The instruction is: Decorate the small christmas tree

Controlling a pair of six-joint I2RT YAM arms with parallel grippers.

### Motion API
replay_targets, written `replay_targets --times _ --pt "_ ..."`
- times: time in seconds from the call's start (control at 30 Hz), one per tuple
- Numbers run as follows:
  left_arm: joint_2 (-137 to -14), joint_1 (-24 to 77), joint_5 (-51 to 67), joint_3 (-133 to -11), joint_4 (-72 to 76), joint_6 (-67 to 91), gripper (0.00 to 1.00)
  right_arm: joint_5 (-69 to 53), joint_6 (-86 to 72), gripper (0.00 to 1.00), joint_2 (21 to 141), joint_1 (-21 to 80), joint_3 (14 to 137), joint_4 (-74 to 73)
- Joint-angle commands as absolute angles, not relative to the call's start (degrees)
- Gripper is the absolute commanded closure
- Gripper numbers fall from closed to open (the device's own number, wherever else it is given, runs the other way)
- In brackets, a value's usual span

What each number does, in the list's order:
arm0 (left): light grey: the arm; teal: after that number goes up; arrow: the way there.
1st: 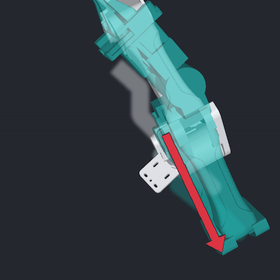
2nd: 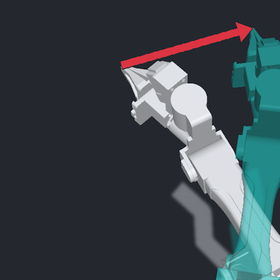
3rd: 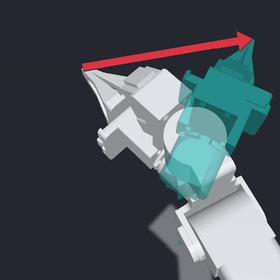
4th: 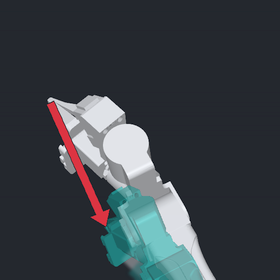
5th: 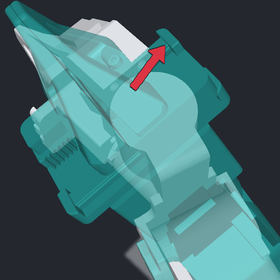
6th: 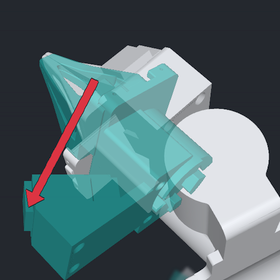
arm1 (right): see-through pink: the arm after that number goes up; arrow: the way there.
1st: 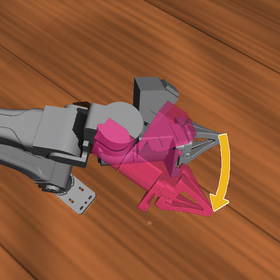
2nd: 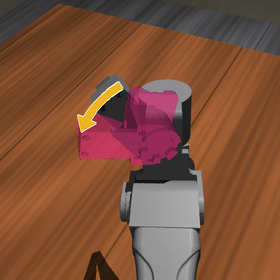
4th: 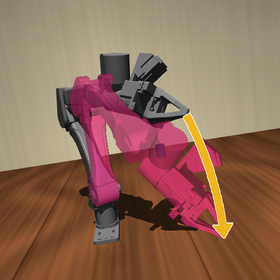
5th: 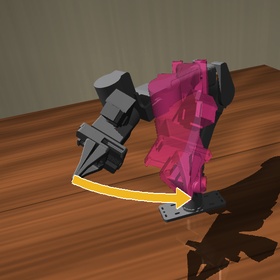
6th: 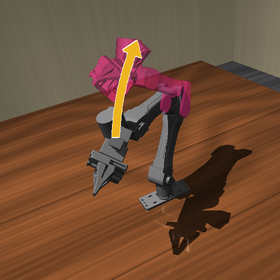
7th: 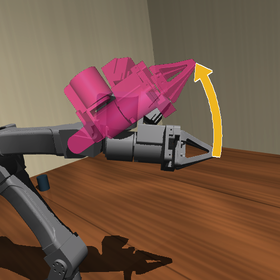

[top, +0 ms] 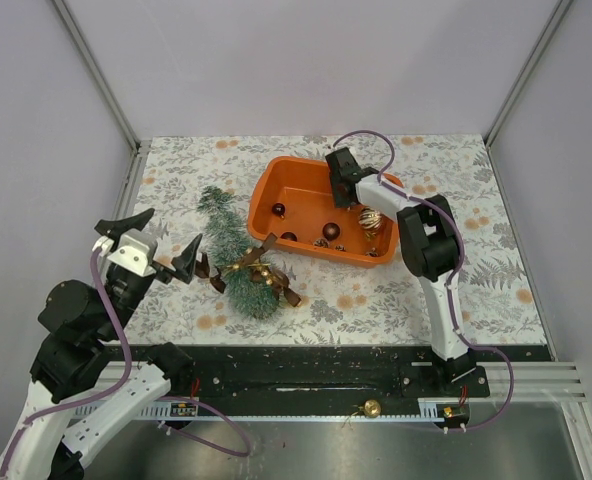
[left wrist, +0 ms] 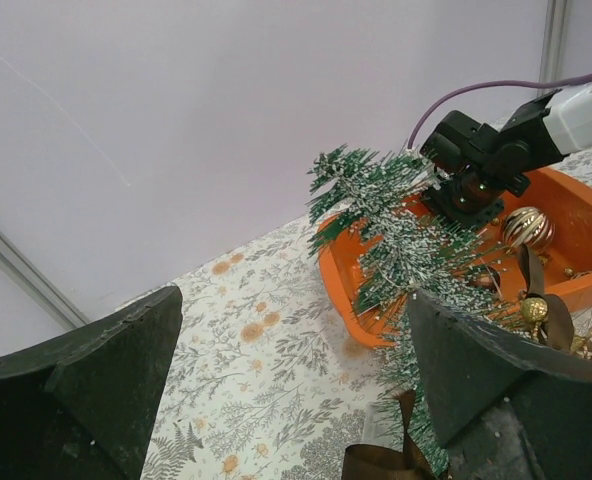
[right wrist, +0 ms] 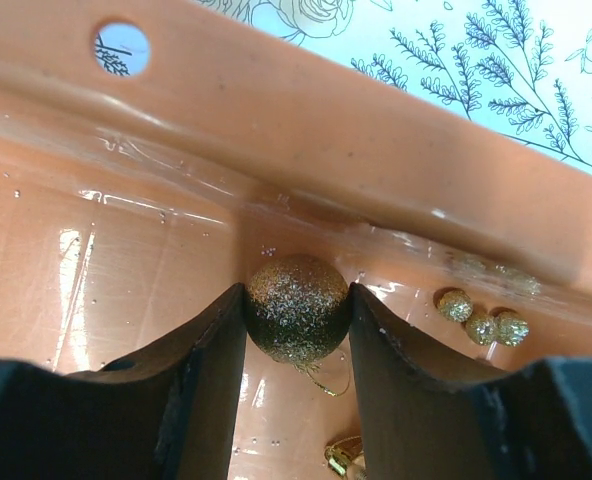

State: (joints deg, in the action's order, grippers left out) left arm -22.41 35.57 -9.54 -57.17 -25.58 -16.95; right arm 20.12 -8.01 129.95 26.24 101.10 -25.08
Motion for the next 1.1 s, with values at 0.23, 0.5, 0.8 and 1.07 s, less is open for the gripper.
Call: replay_targets --times 0.23,0.5,0.8,1.07 --pt "-20.39 35.42 -10.20 -55.46 -23.73 -17.49 0.01 10.12 -9.23 0.73 117.00 26.54 98.53 -19.08" --pt "-17.94 35.42 -8.18 -54.67 -27.86 -19.51 0.01 0.18 -10.72 0.73 98.10 30.05 93.70 -11.87" --pt "-17.05 35.42 -4.93 -53.52 -27.43 -21.97 0.01 -9.39 -11.86 0.73 89.13 39.19 94.92 -6.77" --pt "-18.81 35.42 -2.03 -56.95 -26.28 -26.27 0.01 -21.17 -20.74 0.73 85.61 40.34 92.38 5.61"
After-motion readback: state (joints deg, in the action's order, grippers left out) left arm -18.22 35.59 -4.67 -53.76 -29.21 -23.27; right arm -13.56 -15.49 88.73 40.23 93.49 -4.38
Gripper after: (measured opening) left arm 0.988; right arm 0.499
